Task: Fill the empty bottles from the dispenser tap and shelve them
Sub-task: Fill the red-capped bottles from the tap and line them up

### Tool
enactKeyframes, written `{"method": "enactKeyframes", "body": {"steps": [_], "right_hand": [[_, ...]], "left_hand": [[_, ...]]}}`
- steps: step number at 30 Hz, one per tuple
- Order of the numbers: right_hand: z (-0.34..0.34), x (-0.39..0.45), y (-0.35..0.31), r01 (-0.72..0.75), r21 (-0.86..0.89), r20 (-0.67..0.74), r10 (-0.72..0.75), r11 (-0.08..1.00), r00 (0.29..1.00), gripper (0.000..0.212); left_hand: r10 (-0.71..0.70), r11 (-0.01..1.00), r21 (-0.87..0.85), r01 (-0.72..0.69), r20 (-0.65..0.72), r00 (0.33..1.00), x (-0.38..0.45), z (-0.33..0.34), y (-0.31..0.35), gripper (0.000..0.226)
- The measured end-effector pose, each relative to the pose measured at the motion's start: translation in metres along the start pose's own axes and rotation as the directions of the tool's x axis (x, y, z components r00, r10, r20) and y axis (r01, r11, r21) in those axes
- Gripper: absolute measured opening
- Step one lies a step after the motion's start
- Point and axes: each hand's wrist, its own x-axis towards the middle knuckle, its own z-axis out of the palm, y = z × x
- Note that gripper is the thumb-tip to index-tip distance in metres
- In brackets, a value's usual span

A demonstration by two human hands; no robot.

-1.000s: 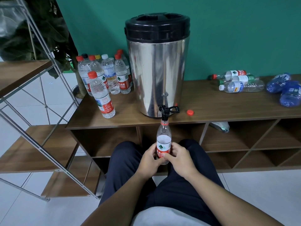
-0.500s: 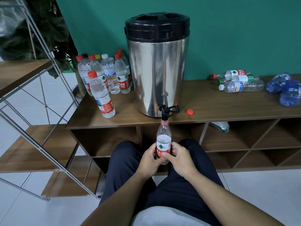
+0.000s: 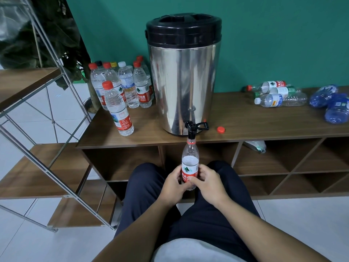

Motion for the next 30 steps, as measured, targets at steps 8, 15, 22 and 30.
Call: {"method": "enactKeyframes", "body": {"steps": [8,15,22,30], "right_hand": [[0.0005,0.0005,0.0015,-0.004,-0.001,-0.001,0.004,1.0,1.0,0.048],[0.0007,0.0,0.0016,0.007,-0.003,-0.006,-0.007,1.0,1.0,0.049],[-0.0001,-0.0019,-0.0017,0.022,0.009,-0.016,-0.022,1.0,1.0,0.046],[-0.0002,-0.0032,-0.0035,0.011,0.003,-0.009,-0.011,1.0,1.0,0.046]], "left_hand": [[0.0,1.0,-0.007,0.0,0.009,1.0,-0.0008,-0.0003,0.001,0.058],[-0.003,1.0,0.003,0.003,0.006,1.0,-0.0006,-0.0002,0.0002,0.058],[-0.009,1.0,0.007,0.009,0.012,1.0,-0.0009,-0.0002,-0.0006,0.059],[-0.004,1.0,0.023,0.004,0.01,1.0,-0.0013,-0.0005,0.0,0.059]]}}
